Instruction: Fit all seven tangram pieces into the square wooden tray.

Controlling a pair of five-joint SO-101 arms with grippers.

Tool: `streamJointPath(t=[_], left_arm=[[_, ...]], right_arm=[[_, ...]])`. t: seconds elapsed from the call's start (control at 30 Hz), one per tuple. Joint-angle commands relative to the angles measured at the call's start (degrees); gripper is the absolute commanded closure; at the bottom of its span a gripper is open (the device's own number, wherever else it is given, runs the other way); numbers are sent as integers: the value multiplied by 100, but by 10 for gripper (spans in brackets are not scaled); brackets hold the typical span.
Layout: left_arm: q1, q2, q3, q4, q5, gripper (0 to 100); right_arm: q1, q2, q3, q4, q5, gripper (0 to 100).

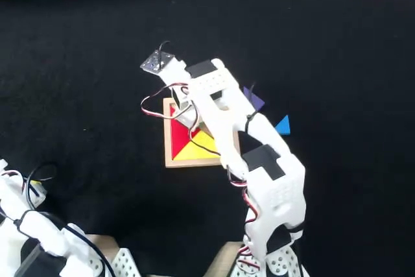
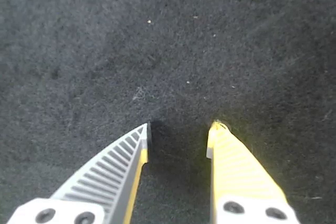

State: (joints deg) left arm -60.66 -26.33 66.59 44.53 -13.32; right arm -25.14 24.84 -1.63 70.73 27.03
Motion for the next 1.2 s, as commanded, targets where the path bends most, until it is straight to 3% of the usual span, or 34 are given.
streamJointPath(t=[0.0,0.27,0.53,1.17], left_arm=[[101,26,31,0,-44,809],[101,26,31,-9,-44,809],[101,26,31,-9,-44,809],[101,26,31,0,-44,809]], right_arm=[[35,-233,-462,325,114,731],[774,-330,-1103,633,97,990],[747,-321,-31,158,141,973],[510,-321,189,-299,141,973]])
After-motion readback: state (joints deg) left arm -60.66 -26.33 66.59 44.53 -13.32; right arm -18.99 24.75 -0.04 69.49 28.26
